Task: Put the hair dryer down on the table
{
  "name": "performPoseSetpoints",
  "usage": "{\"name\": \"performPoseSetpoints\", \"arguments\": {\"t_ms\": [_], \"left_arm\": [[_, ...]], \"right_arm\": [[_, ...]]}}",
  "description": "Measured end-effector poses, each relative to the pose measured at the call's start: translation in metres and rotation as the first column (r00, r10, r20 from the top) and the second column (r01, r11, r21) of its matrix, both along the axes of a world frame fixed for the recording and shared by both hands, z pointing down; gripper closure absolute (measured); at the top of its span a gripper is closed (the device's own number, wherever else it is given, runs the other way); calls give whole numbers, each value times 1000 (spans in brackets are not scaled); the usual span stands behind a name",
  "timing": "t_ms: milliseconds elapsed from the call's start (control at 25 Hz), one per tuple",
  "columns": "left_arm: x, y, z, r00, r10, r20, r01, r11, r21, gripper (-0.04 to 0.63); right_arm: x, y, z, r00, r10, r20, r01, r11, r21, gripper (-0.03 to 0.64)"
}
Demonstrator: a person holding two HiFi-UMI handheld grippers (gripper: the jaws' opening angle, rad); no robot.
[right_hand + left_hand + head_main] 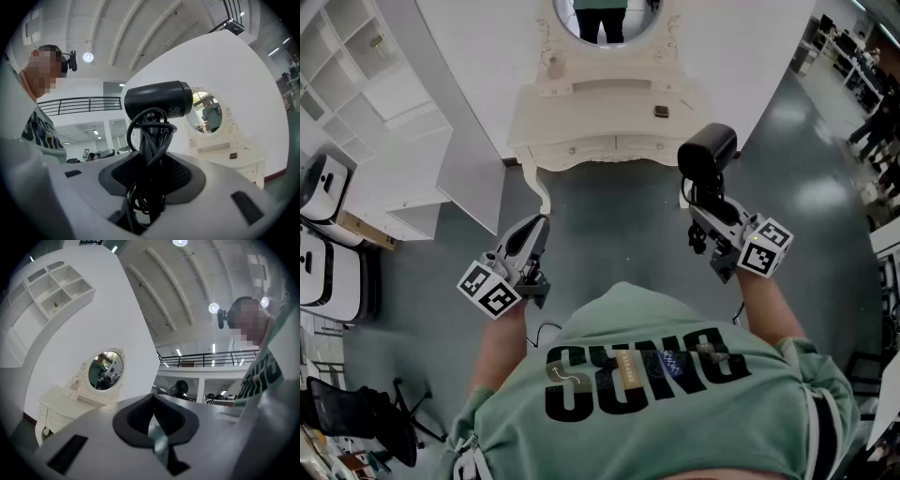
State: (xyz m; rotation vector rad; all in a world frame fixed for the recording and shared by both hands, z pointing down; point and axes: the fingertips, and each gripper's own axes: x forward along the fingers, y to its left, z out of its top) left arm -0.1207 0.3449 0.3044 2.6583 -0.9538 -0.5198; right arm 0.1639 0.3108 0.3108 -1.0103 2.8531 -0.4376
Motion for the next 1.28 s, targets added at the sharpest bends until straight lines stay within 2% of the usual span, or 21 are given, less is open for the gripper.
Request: {"name": "performPoseSetpoints", "arguments": {"t_ms": [520, 880, 1280], "left_arm": [[16, -2, -1, 1000, 4, -8, -4, 1000, -5, 584], [67, -7, -10, 1000, 2, 1, -2, 1000, 2, 584], [130, -14, -8, 1000, -12, 1, 12, 1000, -21, 583]], "right_arm": [[11, -1, -2, 1000, -9, -20, 9, 1000, 6, 462], [58, -2, -10, 1000, -21, -18, 22, 1000, 19, 462], [114, -5, -3, 997, -57, -59, 59, 998, 22, 462]]}}
